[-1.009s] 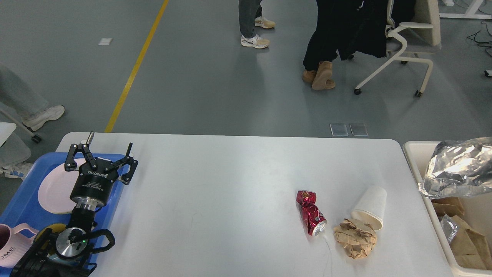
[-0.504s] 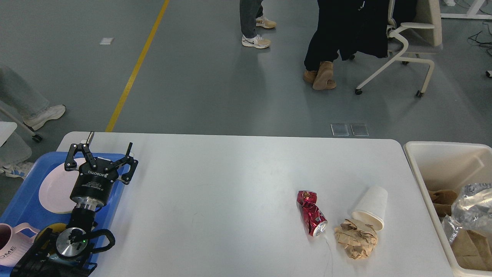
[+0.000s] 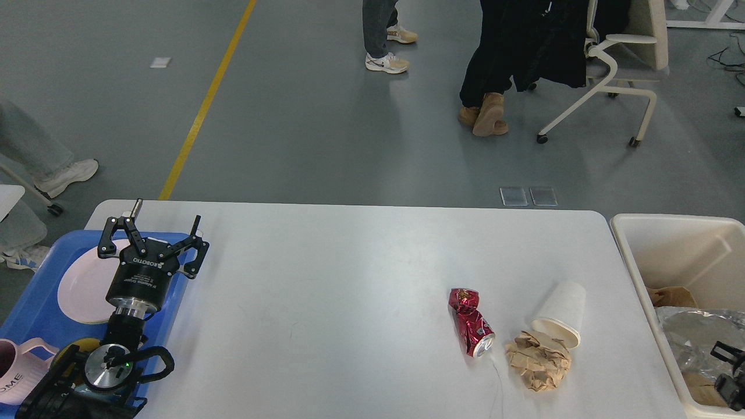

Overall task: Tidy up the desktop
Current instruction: 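Raise the right gripper out of the bin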

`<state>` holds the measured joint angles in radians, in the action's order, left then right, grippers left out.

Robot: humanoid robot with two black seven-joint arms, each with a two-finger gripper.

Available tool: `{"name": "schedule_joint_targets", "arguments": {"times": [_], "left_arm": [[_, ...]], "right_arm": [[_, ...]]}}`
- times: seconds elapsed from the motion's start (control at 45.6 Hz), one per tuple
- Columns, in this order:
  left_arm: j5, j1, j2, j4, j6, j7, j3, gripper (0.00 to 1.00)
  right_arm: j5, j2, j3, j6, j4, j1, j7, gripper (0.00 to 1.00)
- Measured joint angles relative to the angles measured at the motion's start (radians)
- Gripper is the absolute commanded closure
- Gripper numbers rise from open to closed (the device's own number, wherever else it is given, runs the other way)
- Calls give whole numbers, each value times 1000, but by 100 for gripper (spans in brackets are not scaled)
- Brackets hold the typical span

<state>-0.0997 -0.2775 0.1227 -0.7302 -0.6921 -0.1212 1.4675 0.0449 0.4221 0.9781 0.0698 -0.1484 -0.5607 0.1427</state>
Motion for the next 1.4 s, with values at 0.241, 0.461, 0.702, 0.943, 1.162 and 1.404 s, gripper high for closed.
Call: {"name": "schedule_joint_targets", "arguments": {"times": [0.241,0.461,0.702,0.943,1.162,1.404], "left_arm": [[0,0,0,0,0,0,1,4],[0,0,0,0,0,0,0,4],[0,0,0,0,0,0,0,4],[0,0,0,0,0,0,0,4],[0,0,0,0,0,0,0,4],[0,0,0,0,0,0,0,4]], "right_arm": [[-37,-46,4,17,0,17,8,100],[-49,-89,7,18,0,45,9,100],[-50,-105,9,19,3,50,13,100],[-50,-104,10,18,3,50,14,91],[-47,-96,2,63,11,48,8,0],[-45,-86,-1,143,16,43,6,0]]}}
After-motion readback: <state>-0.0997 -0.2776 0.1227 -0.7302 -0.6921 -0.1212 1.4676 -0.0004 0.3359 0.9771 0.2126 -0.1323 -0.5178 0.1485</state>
